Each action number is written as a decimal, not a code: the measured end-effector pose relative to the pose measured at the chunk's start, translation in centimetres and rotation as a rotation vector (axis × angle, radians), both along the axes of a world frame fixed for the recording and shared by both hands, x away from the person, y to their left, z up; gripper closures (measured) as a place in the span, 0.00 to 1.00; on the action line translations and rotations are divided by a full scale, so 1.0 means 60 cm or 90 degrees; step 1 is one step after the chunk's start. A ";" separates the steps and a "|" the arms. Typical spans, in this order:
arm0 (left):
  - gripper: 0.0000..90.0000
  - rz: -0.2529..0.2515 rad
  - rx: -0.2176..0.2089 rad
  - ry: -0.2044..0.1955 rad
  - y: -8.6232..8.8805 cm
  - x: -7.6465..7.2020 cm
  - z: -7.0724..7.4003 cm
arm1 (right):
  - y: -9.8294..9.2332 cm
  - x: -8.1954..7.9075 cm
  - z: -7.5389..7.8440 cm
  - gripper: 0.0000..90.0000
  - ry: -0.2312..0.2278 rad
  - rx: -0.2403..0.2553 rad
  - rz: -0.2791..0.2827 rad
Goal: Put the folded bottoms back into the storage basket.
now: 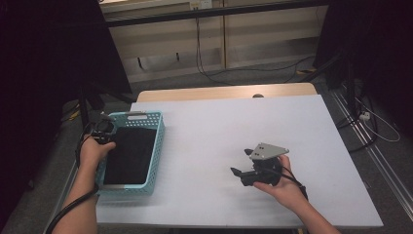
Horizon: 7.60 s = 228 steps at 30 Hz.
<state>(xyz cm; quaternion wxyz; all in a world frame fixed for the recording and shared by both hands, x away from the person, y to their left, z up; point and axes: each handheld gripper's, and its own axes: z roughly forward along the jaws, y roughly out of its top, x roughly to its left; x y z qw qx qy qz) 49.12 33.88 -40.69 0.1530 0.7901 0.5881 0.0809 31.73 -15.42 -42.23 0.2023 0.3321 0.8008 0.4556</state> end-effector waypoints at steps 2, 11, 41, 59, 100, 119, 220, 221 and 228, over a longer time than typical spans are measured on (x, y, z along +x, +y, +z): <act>1.00 0.006 -0.002 0.005 -0.002 -0.002 -0.005 | -0.002 0.000 0.000 0.25 0.001 0.001 -0.001; 1.00 0.019 0.025 0.021 0.010 -0.018 -0.011 | -0.009 0.000 0.000 0.25 0.000 0.001 -0.002; 0.46 -0.105 -0.043 -0.087 -0.102 -0.035 0.086 | -0.075 -0.016 -0.010 0.24 0.002 0.040 -0.060; 0.21 -0.168 -0.069 -0.115 -0.180 -0.050 0.111 | -0.077 -0.011 -0.013 0.23 0.010 0.051 -0.063; 0.13 -0.300 -0.179 -0.126 -0.303 -0.121 0.052 | -0.104 -0.013 -0.017 0.21 0.037 0.035 -0.075; 0.11 -0.340 -0.186 -0.128 -0.315 -0.166 0.031 | -0.107 -0.030 -0.019 0.21 0.051 0.016 -0.066; 0.07 -0.371 -0.213 -0.140 -0.279 -0.252 -0.041 | -0.207 -0.079 -0.041 0.19 0.061 0.001 -0.122; 0.07 -0.371 -0.211 -0.139 -0.278 -0.252 -0.041 | -0.208 -0.079 -0.041 0.19 0.060 0.002 -0.124; 0.07 -0.373 -0.214 -0.144 -0.270 -0.255 -0.040 | -0.209 -0.079 -0.040 0.19 0.058 0.002 -0.124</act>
